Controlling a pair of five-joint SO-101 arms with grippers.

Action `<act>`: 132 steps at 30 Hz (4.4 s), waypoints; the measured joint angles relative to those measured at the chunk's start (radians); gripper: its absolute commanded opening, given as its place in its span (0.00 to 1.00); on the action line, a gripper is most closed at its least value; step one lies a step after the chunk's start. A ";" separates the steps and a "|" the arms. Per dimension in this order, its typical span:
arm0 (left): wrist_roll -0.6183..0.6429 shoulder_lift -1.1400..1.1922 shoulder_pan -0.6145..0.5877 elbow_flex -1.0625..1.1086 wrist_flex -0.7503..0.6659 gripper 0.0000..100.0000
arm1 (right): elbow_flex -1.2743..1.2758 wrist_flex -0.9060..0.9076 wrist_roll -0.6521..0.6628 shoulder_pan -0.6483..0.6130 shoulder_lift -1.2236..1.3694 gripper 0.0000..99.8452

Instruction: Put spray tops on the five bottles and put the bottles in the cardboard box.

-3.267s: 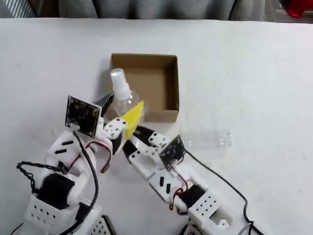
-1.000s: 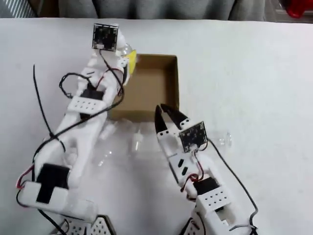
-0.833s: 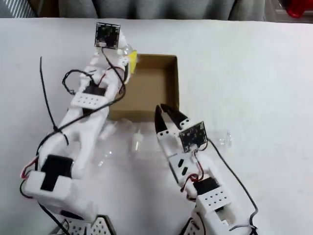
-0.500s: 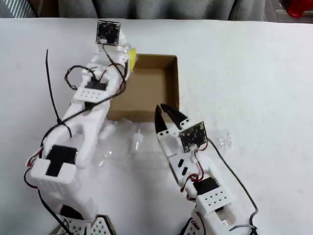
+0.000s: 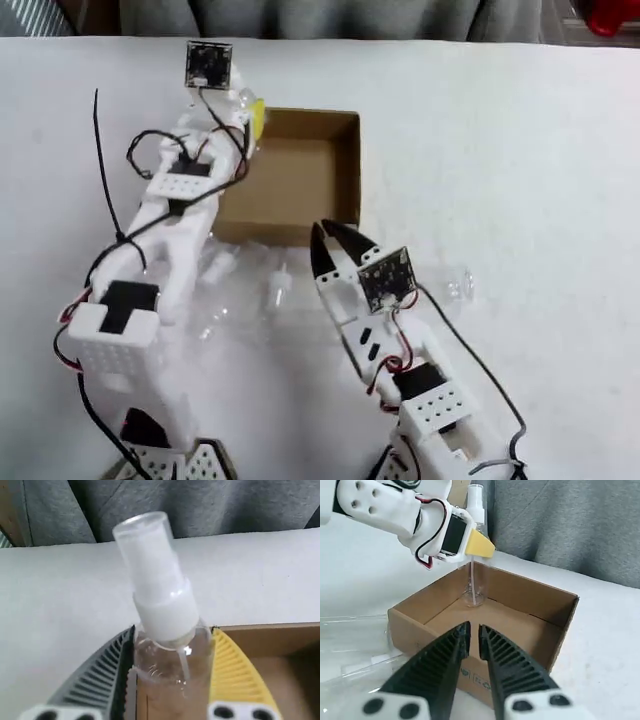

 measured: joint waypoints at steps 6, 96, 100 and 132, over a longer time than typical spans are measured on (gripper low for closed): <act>0.000 0.000 0.000 0.000 0.000 0.02 | 0.000 0.000 0.000 0.000 0.000 0.02; -0.048 0.172 0.002 -0.272 0.160 0.24 | 0.000 0.000 0.000 -0.018 0.000 0.02; -0.054 0.172 0.002 -0.273 0.170 0.28 | 0.000 0.000 0.000 -0.018 0.000 0.02; -0.002 0.098 -0.002 -0.273 0.356 0.33 | 0.000 0.000 0.000 -0.018 0.000 0.02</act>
